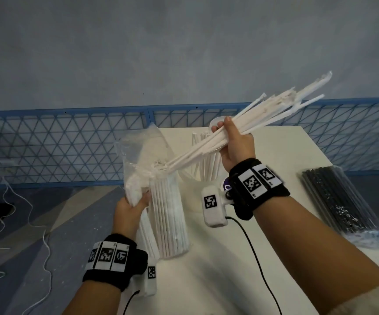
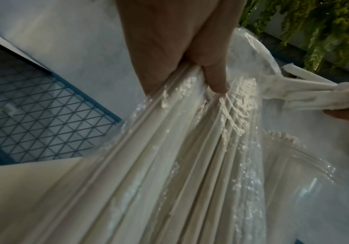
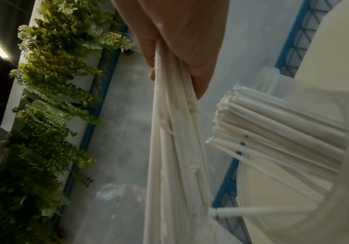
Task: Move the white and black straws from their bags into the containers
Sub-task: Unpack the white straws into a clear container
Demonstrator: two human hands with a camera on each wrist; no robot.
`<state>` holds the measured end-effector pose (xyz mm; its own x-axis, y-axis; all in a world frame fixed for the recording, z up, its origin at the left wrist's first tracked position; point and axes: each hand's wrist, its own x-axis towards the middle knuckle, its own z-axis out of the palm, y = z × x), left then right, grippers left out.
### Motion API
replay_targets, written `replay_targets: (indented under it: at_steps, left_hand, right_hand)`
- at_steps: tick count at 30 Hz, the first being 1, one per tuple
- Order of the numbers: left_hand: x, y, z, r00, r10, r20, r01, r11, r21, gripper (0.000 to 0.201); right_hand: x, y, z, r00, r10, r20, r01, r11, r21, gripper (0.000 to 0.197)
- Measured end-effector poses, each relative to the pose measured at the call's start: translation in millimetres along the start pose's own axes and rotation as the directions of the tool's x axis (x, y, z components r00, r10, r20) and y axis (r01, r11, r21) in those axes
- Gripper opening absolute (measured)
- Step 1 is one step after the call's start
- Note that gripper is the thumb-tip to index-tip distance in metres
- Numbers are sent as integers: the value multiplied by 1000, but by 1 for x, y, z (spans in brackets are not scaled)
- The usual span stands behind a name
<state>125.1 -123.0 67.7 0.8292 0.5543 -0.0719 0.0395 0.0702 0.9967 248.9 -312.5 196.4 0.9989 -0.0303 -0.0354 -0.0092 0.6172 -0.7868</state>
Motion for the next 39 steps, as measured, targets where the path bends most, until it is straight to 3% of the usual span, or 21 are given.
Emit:
replay_targets:
  at_steps: [3, 5, 7, 11, 15, 18, 24, 28, 30, 32, 34, 36, 37, 39]
  left_hand:
    - [2, -2, -3, 999, -19, -26, 19, 1000, -13, 49]
    - [2, -2, -4, 999, -28, -41, 27, 999, -22, 36]
    - [3, -2, -4, 998, -38, -43, 37, 999, -20, 26]
    - [1, -2, 4, 1000, -16, -16, 16, 1000, -16, 19]
    - [-7, 3, 11, 999, 23, 36, -23, 1000, 4, 17]
    - [-10, 5, 12, 999, 20, 43, -21, 1000, 23, 5]
    - [-11, 5, 16, 999, 21, 39, -23, 999, 43, 13]
    - [-10, 5, 17, 999, 15, 32, -16, 999, 37, 17]
    - [-11, 6, 17, 999, 16, 35, -17, 999, 33, 17]
    - [-12, 7, 17, 999, 19, 38, -20, 999, 33, 16]
    - [-14, 8, 17, 999, 20, 40, -22, 999, 29, 17]
    - [-15, 8, 17, 999, 23, 40, -24, 999, 24, 18]
    - [-15, 8, 17, 999, 24, 39, -25, 999, 22, 18]
    - [-17, 8, 16, 999, 30, 44, -31, 999, 26, 20]
  right_hand:
    - [12, -5, -3, 991, -115, -64, 109, 991, -80, 12]
    - [19, -8, -4, 972, -211, -99, 186, 958, -219, 13]
    - [21, -5, -1, 964, -258, -57, 216, 894, -392, 12]
    - [20, 26, -4, 985, -141, 99, 172, 769, -616, 21]
    - [22, 52, -16, 990, -112, 81, 137, 752, -644, 30]
    - [26, 58, -19, 989, -119, 91, 149, 730, -667, 22]
    - [31, 60, -23, 975, -158, 156, 222, 721, -656, 28]
    - [28, 54, -20, 945, -194, 264, 325, 655, -682, 4]
    - [27, 52, -19, 930, -218, 298, 366, 643, -673, 19]
    - [28, 52, -21, 906, -249, 343, 424, 575, -700, 27]
    - [33, 59, -27, 878, -207, 432, 479, 392, -786, 28]
    - [32, 61, -31, 888, -92, 450, 459, 236, -857, 30]
    - [29, 59, -32, 884, -117, 453, 468, 234, -852, 40]
    - [16, 49, -28, 827, -349, 441, 549, 326, -770, 51]
